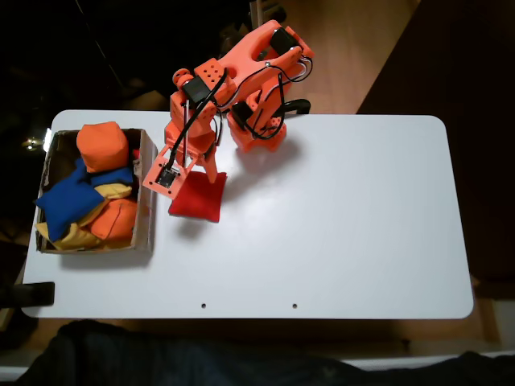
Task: Grasp a bag and put it in the box.
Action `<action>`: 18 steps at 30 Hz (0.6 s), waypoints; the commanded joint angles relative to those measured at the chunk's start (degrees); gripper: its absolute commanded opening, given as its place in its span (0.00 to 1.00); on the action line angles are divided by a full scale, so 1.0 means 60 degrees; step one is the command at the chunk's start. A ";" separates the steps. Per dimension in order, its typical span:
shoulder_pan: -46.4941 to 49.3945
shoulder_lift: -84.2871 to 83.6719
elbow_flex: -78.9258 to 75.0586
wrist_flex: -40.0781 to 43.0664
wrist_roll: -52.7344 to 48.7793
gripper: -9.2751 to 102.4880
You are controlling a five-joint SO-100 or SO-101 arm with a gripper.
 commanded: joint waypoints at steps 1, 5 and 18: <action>0.0161 0.0278 0.0059 -0.0249 -0.0308 0.53; 0.0278 0.0366 0.0176 -0.0483 -0.0688 0.53; 0.0396 0.0674 0.1436 -0.2256 -0.1143 0.54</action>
